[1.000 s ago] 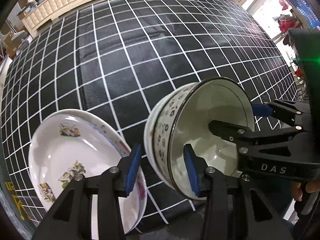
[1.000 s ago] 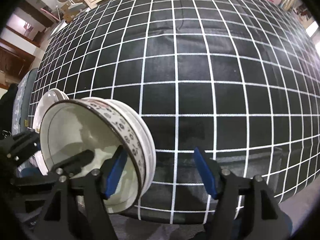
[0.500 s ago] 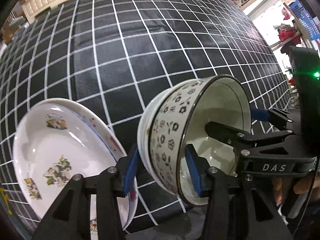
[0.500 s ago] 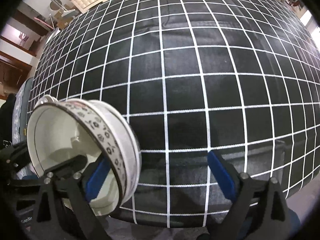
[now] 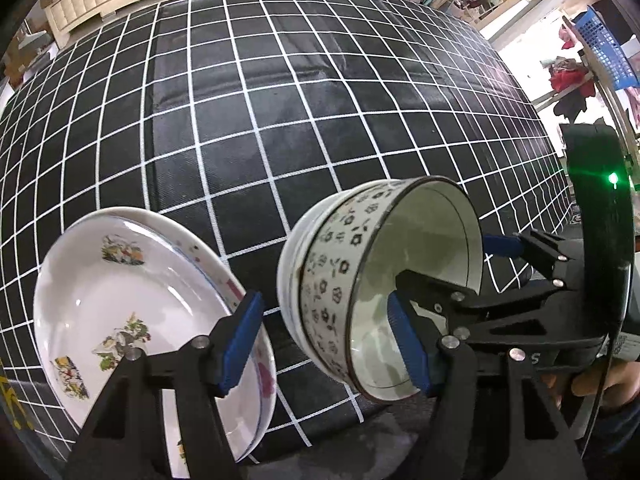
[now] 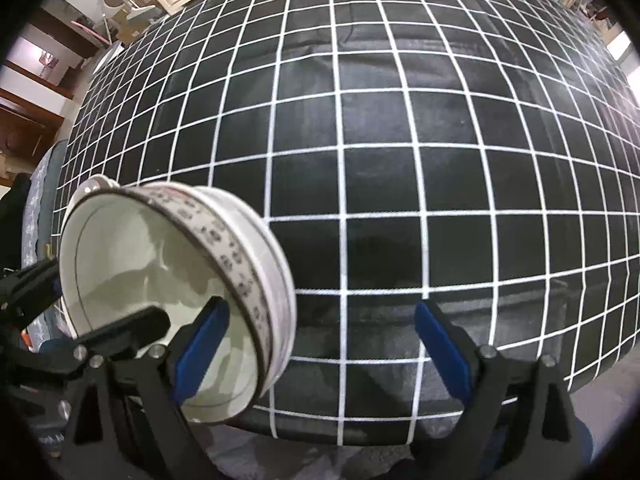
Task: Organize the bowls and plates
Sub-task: 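Carry the nested bowls with both grippers over the plate stack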
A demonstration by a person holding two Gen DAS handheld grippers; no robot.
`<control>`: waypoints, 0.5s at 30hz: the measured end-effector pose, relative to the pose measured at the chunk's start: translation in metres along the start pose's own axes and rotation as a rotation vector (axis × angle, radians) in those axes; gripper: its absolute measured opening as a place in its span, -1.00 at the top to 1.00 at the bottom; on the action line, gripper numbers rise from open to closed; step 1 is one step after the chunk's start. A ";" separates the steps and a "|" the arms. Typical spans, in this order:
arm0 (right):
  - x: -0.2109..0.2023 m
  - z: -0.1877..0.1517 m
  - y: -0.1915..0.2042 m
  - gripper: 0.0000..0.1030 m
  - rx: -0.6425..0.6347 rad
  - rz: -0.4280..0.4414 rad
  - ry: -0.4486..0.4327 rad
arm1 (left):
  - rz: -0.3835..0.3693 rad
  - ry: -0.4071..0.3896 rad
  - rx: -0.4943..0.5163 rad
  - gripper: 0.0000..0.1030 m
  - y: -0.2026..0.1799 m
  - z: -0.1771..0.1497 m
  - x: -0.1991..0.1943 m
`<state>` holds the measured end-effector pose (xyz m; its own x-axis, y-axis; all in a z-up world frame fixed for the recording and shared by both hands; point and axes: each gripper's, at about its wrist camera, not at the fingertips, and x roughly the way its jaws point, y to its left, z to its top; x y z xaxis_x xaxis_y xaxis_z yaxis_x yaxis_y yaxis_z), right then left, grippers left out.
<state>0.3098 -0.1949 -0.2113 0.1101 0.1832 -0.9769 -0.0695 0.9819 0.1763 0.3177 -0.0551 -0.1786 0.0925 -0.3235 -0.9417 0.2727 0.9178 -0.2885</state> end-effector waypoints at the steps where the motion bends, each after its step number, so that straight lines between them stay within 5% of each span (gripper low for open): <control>1: 0.001 0.002 -0.001 -0.84 0.002 -0.001 0.000 | -0.005 0.005 0.004 -0.21 -0.001 0.000 0.002; 15: -0.002 -0.002 -0.005 -0.36 -0.015 0.097 -0.011 | -0.099 0.013 -0.047 -0.21 0.014 -0.018 0.012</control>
<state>0.3079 -0.2001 -0.2101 0.1127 0.2777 -0.9540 -0.0954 0.9587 0.2678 0.3056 -0.0422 -0.1967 0.0544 -0.4105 -0.9102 0.2349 0.8913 -0.3880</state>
